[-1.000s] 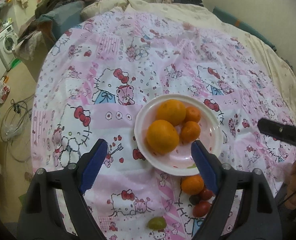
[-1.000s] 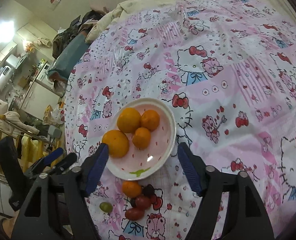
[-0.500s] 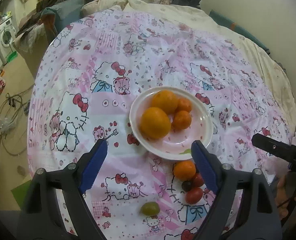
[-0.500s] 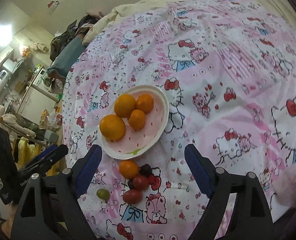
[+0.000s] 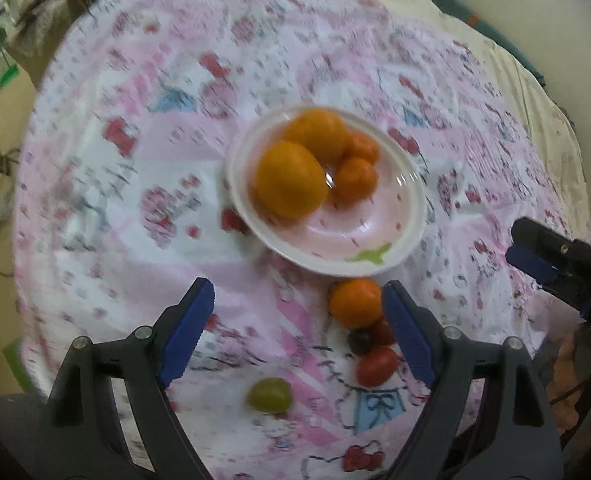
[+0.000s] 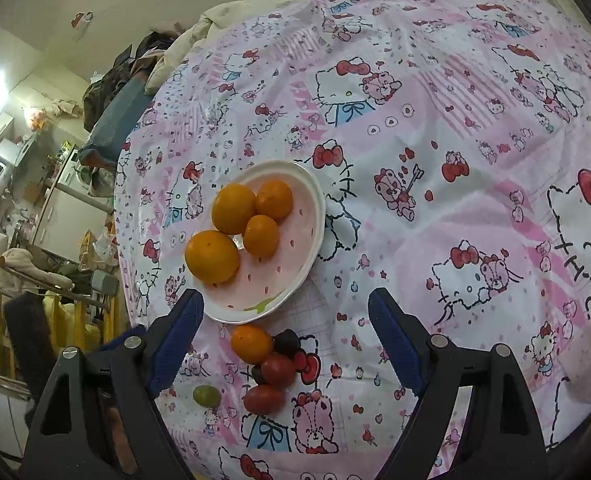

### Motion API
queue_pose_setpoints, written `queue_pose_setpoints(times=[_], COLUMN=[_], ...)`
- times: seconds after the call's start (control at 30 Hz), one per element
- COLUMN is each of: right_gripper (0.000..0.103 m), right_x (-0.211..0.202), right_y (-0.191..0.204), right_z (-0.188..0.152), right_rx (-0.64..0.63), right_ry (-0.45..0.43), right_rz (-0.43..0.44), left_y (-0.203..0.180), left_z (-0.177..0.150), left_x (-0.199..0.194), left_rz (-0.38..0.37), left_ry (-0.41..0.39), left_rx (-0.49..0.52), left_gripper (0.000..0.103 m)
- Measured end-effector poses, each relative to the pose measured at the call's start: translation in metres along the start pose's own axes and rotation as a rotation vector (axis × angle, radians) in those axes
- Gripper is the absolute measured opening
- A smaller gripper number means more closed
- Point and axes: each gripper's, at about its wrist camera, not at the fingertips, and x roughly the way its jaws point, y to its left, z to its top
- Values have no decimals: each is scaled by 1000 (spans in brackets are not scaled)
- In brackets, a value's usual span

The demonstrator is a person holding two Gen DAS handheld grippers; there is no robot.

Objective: Organize fruits
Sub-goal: 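Withdraw both open tools from the plate toward the remaining fruit, then grasp the last mandarin with the left tool while the right tool grasps a dark cherry tomato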

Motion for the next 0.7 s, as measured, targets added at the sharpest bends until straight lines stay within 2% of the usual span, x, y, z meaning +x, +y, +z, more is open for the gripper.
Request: queue_pose_setpoints(times=[0.17, 0.23, 0.4, 0.47, 0.57, 0.6, 0.7], right_gripper=[87, 87, 87, 87, 87, 87, 87], right_x=[-3, -5, -8, -8, -9, -9, -6], right_y=[-5, -8, -15, -16, -18, -17, -16], right_z=[-1, -1, -1, -1, -1, -1, -1], right_rx=[18, 28, 50, 51, 59, 60, 56], right_ry=[3, 4, 8, 9, 10, 10, 16], right_rz=[8, 11, 19, 18, 25, 27, 20], left_y=[-20, -26, -33, -32, -30, -30, -36], left_z=[-2, -2, -1, -1, -2, -2, -2], left_x=[34, 47, 65, 72, 77, 77, 73], left_rz=[-35, -47, -49, -57, -67, -80, -73], left_ry=[96, 131, 177, 201, 227, 228, 222], left_rx=[-4, 0, 0, -5, -18, -23, 4], left_gripper=[82, 73, 65, 52, 47, 39, 37])
